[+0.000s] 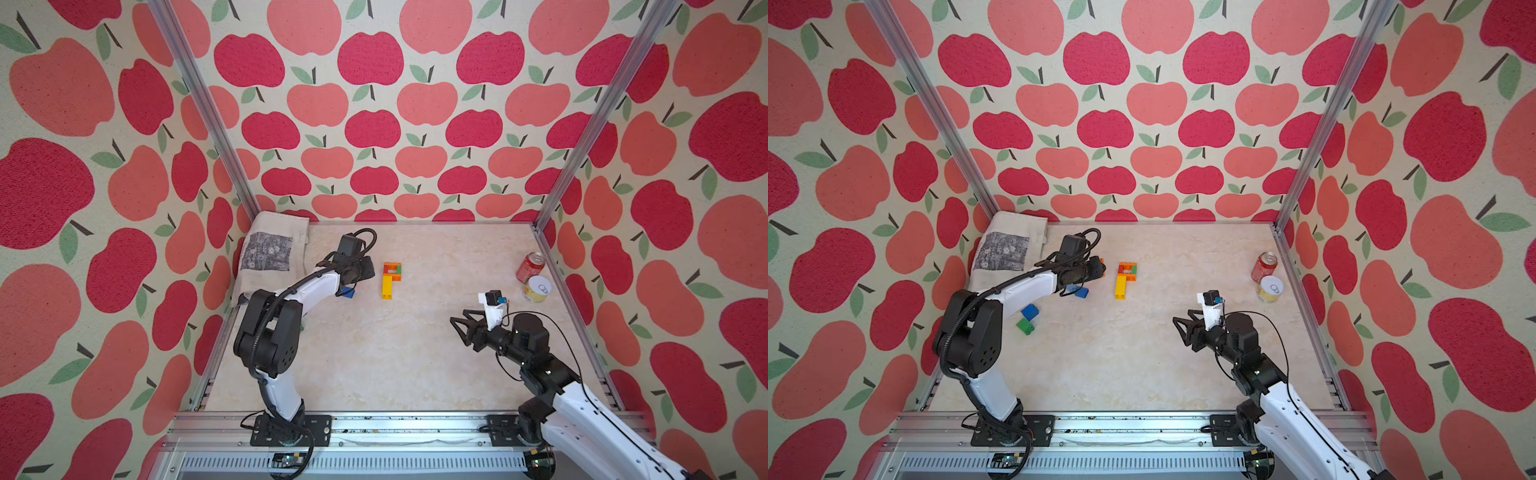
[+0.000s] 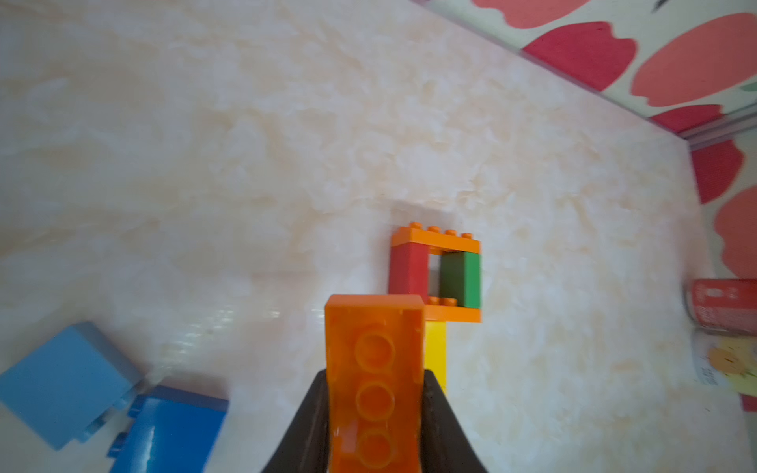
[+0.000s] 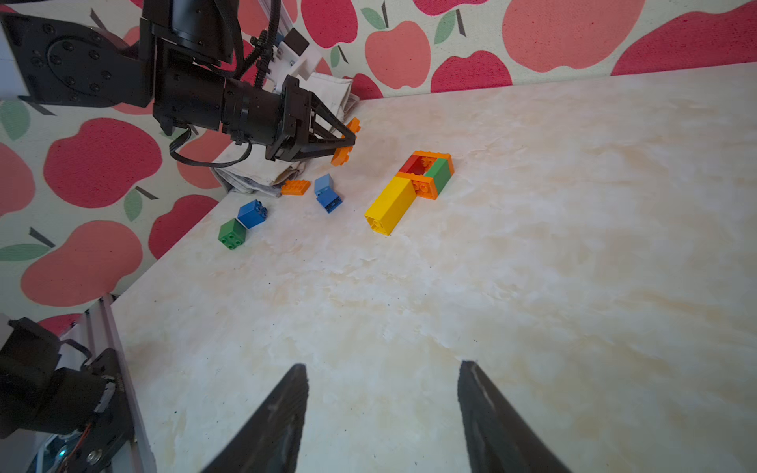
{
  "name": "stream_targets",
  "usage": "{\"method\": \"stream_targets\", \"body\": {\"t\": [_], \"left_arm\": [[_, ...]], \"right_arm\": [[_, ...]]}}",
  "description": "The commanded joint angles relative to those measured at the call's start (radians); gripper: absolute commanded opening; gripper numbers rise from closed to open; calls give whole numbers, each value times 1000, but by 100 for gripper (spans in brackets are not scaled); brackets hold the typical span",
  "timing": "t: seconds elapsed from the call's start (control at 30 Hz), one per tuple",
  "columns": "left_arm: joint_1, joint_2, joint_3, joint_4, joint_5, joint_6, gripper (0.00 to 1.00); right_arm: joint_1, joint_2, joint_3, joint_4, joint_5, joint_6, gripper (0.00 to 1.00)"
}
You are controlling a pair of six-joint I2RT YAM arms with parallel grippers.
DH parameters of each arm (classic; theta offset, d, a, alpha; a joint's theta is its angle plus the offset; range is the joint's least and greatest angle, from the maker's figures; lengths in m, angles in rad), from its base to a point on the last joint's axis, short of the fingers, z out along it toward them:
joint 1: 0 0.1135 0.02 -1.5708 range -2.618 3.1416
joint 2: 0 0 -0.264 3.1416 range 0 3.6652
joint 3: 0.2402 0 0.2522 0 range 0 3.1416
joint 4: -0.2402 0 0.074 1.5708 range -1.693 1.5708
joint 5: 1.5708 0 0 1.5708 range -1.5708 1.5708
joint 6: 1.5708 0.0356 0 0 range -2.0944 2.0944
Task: Assemble the letter p with lego
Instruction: Adjust the lego brick at the center of the board.
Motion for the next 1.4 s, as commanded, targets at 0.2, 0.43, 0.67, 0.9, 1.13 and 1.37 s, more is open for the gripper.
{"method": "stream_targets", "body": {"t": [0.2,0.43,0.67,0.9,1.13,1.37], "left_arm": [[-122,-163,-291,620,421,40,15],[-146,-176,-419,885,576,42,15],[-153,-129,-488,1205,701,-66,14],[-170,-118,-518,1315,764,-68,14],[-177,-121,-539,1373,840,-67,14],[-225,-107,-529,1405,896,-46,14]], "right_arm": [[36,214,11,390,-216,187,58],[42,366,62,505,-328,243,58],[70,447,81,649,-398,288,55],[77,399,97,627,-437,225,52],[39,265,142,414,-446,75,56],[19,230,161,445,-460,80,59]]}}
